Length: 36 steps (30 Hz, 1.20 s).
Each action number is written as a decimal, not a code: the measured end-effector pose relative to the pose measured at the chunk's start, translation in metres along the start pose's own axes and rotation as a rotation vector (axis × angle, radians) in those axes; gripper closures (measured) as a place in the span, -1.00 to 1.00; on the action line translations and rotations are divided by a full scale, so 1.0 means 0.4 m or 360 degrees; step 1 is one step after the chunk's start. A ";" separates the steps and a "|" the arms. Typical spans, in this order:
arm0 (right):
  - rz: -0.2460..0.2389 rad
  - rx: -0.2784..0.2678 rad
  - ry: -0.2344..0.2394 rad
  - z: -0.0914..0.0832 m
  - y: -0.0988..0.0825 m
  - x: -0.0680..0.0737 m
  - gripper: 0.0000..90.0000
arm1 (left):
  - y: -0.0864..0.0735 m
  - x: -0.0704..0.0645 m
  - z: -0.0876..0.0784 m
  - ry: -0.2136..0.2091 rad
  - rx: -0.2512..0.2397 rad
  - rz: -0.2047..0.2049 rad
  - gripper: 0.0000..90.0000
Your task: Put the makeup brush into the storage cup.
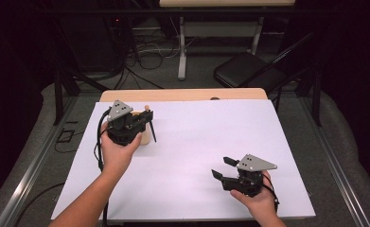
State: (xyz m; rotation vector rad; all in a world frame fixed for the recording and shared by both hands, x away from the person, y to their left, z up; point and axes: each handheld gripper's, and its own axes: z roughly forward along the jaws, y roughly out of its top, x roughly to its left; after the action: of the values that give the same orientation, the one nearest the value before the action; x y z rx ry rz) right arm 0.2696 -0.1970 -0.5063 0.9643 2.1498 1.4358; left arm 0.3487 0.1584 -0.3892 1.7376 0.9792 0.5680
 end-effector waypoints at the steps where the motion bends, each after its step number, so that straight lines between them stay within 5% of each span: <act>1: 0.0000 -0.0004 -0.0002 0.001 0.000 0.000 -0.20 | 0.001 0.001 0.000 0.0003 0.0000 0.0003 0.86; 36: 0.0000 0.0006 0.0013 0.006 -0.007 0.002 -0.20 | 0.040 0.079 -0.007 0.0203 -0.0058 -0.0030 0.86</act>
State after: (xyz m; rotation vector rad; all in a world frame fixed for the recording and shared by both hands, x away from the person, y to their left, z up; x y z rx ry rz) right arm 0.2695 -0.1956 -0.5097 0.9610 2.1589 1.4388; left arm 0.3699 0.1838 -0.3755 1.6747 1.0665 0.6871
